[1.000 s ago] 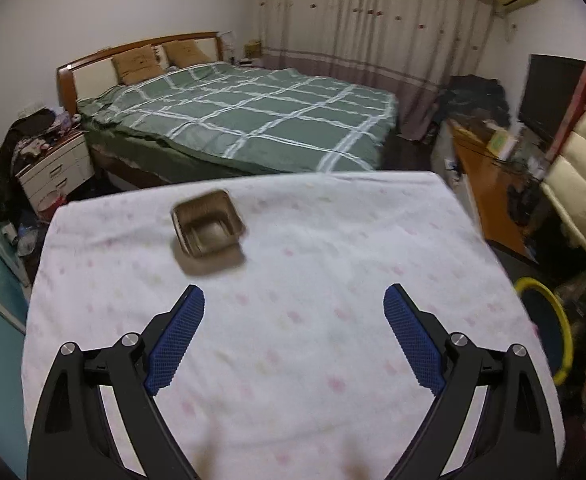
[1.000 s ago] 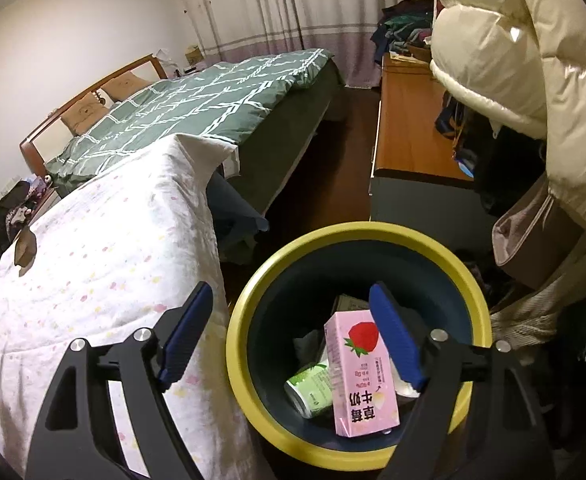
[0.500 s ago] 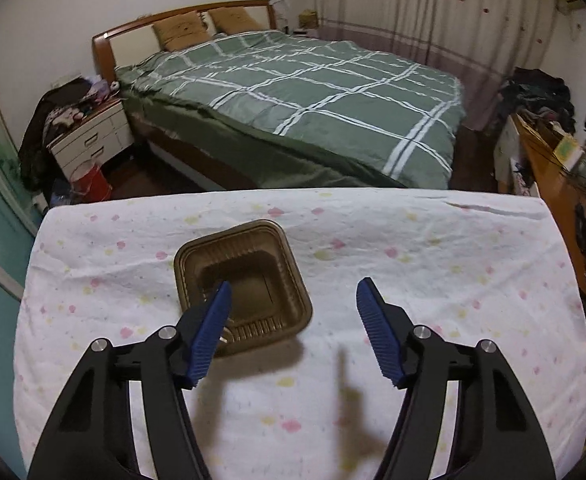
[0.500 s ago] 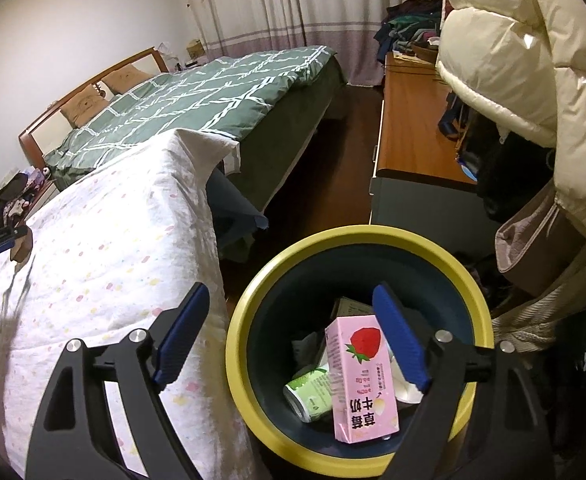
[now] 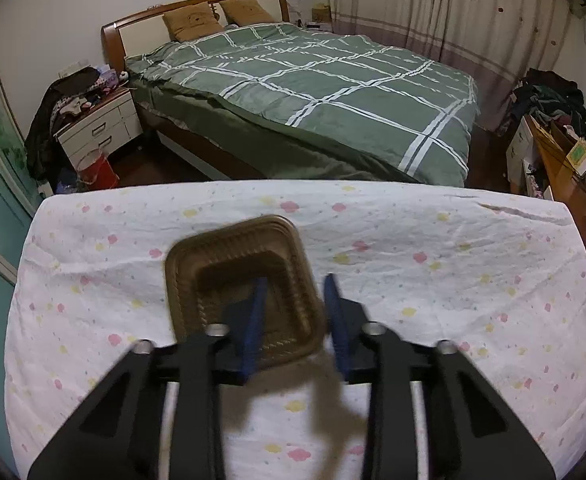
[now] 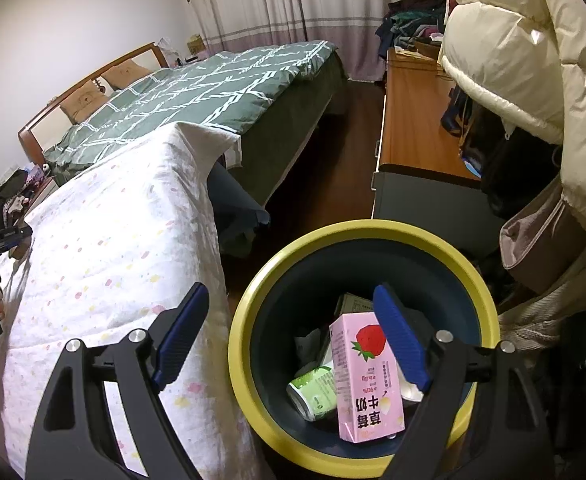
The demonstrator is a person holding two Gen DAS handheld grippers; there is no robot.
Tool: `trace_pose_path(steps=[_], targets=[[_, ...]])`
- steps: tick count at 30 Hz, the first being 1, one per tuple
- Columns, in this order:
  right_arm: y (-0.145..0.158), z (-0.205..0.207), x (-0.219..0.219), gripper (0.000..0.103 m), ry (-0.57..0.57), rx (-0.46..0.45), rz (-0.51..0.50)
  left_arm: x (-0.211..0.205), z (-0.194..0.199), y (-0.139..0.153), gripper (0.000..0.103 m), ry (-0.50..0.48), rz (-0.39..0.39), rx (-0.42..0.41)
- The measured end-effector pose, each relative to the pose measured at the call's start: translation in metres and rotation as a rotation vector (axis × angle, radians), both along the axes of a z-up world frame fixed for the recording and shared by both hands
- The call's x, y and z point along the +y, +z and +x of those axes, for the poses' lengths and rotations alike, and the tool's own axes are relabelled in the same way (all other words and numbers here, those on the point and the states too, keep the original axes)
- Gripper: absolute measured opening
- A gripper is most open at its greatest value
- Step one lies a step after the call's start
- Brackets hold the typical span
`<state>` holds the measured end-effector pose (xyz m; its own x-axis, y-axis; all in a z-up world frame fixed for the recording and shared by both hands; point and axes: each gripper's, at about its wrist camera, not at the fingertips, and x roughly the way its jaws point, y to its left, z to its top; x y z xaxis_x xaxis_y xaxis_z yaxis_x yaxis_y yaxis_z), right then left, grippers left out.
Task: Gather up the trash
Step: 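Grasp the brown plastic tray by its rim with the left gripper, then carry the brown tray over the yellow bin and open the left gripper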
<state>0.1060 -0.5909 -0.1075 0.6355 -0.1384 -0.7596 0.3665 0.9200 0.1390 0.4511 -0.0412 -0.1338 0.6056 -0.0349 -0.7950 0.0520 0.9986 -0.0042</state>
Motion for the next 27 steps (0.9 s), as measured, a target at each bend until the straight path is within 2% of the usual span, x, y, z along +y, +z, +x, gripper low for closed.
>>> trace_pose_path(steps=[1,2,8,13,19,27], targets=[[0.0,0.0,0.0,0.08,0.0,-0.002,0.001,-0.001,-0.002,0.0,0.009,-0.002,0.0,0.002],[0.001,-0.002,0.0,0.08,0.0,-0.005,0.001,-0.001,-0.005,0.0,0.007,-0.002,0.001,0.0],[0.009,-0.02,0.001,0.08,-0.006,-0.034,-0.008,-0.018,-0.041,0.022,0.005,-0.052,0.026,-0.078],[0.021,-0.049,0.003,0.08,-0.013,-0.071,-0.025,-0.05,-0.097,0.05,0.005,-0.165,-0.008,-0.115],[0.035,-0.09,0.003,0.08,-0.015,-0.116,-0.031,-0.112,-0.171,0.071,0.005,-0.357,-0.021,-0.115],[0.047,-0.142,-0.014,0.081,-0.049,-0.138,-0.081,-0.221,-0.24,0.084,0.005,-0.58,-0.07,-0.095]])
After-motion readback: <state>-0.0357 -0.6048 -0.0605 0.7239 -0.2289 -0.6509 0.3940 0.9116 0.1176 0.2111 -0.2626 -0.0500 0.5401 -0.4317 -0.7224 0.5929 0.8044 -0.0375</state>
